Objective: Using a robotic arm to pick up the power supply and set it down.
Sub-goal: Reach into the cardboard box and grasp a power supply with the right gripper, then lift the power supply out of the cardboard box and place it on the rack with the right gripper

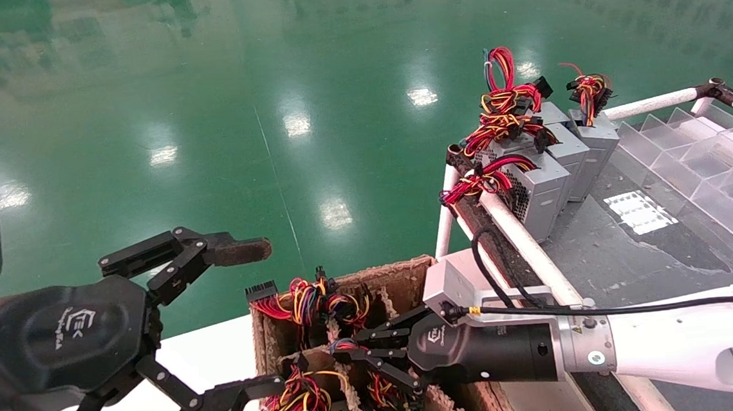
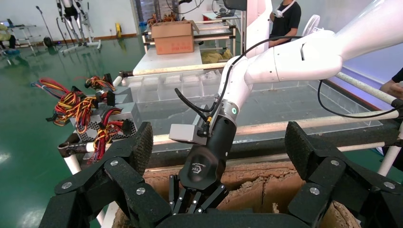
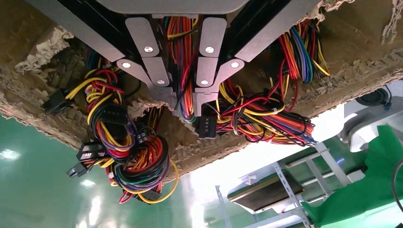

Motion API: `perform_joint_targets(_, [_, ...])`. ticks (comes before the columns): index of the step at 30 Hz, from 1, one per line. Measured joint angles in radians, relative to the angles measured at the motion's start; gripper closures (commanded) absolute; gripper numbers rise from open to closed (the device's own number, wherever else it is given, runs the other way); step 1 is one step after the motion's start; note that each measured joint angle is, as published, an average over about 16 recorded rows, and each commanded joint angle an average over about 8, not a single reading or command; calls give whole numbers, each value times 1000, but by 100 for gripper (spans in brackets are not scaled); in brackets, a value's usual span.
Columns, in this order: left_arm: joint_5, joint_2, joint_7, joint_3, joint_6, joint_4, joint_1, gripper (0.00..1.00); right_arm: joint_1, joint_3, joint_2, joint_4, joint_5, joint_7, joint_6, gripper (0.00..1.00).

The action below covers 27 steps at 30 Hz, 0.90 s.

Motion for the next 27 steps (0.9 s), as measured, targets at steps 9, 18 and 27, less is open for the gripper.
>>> perform_joint_targets(9, [0, 0, 0, 0, 0, 0, 0, 0, -2, 17, 16, 16, 23, -3, -7, 100])
perform_joint_targets(18, [0, 0, 0, 0, 0, 0, 0, 0, -4, 57, 68, 112, 79, 23, -17, 100])
perform_joint_targets(27, [0, 0, 0, 0, 0, 0, 0, 0, -12, 122, 162, 282, 151, 88, 11, 100])
